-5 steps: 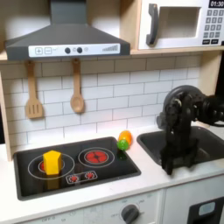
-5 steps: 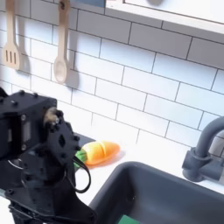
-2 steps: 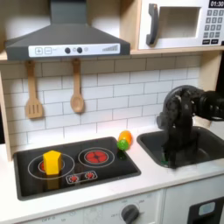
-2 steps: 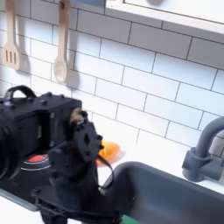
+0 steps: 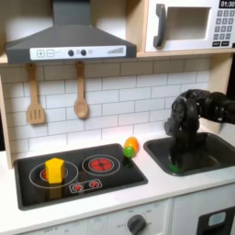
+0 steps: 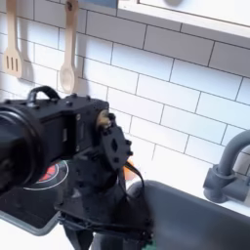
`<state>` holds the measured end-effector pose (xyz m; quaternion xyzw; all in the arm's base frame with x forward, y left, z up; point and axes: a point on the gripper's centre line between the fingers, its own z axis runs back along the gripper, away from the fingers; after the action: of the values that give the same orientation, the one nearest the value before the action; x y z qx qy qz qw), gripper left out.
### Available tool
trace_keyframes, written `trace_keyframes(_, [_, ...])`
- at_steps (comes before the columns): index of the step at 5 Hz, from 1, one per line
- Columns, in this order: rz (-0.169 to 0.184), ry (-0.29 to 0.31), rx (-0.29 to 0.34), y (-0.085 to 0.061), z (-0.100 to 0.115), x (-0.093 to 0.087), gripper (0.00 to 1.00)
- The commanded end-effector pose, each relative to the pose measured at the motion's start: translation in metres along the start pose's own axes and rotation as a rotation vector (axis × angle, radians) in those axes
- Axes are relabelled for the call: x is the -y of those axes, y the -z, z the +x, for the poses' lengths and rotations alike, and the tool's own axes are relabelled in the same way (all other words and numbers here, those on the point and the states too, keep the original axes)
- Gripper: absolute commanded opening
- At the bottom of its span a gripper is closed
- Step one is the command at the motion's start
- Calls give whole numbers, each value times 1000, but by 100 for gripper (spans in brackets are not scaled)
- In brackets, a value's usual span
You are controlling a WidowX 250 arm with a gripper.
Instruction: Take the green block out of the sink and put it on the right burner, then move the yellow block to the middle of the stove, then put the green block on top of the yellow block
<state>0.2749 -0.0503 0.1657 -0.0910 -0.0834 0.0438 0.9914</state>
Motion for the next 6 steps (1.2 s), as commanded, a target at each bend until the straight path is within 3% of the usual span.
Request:
trace_keyframes(1, [31,-17,2,9,12,-4,100])
trace_keyframes(3, [29,-4,-10,13,9,-5,100])
trace_keyframes(4, [16,68,-10,15,5,-6,100])
trace_keyframes(6, [3,102,-24,23,4,-1,100])
